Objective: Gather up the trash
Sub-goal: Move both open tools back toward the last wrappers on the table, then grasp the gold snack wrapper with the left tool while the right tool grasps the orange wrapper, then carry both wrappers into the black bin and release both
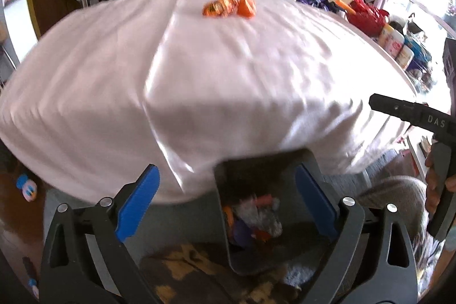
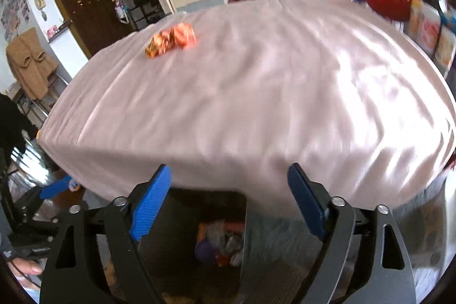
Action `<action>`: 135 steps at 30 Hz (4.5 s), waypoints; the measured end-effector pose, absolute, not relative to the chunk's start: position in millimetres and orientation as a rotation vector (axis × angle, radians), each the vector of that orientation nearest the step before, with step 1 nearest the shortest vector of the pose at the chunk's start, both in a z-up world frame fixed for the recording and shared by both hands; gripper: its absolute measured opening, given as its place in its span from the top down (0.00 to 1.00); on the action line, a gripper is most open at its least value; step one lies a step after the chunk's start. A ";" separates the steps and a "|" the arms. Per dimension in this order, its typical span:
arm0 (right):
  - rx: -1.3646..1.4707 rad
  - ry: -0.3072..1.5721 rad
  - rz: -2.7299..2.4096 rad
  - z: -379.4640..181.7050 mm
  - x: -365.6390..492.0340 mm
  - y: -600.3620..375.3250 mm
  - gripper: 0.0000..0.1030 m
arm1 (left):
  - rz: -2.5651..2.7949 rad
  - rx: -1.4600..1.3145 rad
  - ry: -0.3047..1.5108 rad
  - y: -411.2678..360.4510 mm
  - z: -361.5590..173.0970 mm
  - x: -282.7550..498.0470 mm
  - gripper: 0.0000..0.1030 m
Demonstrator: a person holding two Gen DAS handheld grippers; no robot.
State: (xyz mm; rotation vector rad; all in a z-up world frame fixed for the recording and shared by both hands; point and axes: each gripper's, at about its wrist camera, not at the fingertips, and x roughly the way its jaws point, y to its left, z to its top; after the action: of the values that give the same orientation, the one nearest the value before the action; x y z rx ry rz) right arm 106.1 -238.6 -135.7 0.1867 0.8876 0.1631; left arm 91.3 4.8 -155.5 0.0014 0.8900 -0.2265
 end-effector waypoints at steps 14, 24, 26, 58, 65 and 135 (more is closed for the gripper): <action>0.149 0.867 0.228 -105.5 217.2 -203.5 0.13 | -0.182 0.045 0.793 13.0 -106.7 199.0 0.08; 0.098 0.876 0.279 -113.7 294.7 -165.5 0.23 | -0.188 0.068 0.834 9.3 -122.3 276.9 0.08; 0.113 0.891 0.297 -119.0 306.7 -162.0 0.36 | -0.193 0.075 0.843 6.7 -126.5 288.2 0.08; 0.117 0.876 0.207 -128.7 342.9 -200.6 0.86 | -0.287 0.155 0.921 -55.6 -152.4 389.3 0.51; 0.123 0.858 0.201 -119.2 325.3 -214.7 0.87 | -0.307 0.129 0.908 -54.8 -146.7 369.7 0.54; 0.208 1.012 0.269 -211.5 50.6 -201.1 0.84 | -0.318 -0.056 1.011 -47.9 -235.8 35.1 0.50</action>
State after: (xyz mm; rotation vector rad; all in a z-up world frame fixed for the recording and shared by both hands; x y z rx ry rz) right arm 50.6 -201.1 -211.5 0.2085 1.0120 0.2688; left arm 35.1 -47.9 -235.8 -0.0555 1.0106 -0.3182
